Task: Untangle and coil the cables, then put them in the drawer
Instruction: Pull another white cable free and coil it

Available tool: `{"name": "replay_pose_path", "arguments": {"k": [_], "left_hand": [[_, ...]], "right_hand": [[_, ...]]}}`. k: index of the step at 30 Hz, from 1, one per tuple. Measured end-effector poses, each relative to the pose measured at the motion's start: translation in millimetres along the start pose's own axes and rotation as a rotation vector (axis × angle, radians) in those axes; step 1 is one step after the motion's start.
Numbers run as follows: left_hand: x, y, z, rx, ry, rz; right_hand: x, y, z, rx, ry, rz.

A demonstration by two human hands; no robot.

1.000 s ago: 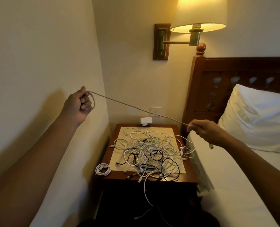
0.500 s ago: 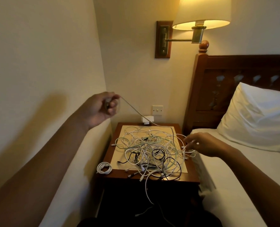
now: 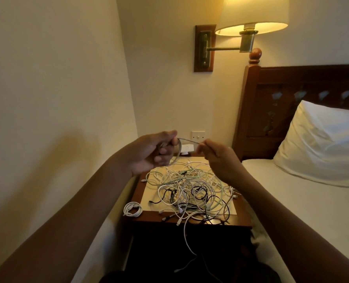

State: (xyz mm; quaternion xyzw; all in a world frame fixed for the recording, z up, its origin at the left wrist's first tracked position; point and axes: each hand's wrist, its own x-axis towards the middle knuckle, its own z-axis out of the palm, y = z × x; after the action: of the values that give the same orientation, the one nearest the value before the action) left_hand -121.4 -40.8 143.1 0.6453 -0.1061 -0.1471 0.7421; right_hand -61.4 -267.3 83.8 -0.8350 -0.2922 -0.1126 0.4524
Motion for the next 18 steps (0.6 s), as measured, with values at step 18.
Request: {"name": "replay_pose_path", "arguments": {"k": [18], "left_hand": [[19.4,-39.4,4.1,0.589,0.169,0.132]], "right_hand": [[3.0,-66.8,-17.0,-0.406,-0.297,-0.154]]}}
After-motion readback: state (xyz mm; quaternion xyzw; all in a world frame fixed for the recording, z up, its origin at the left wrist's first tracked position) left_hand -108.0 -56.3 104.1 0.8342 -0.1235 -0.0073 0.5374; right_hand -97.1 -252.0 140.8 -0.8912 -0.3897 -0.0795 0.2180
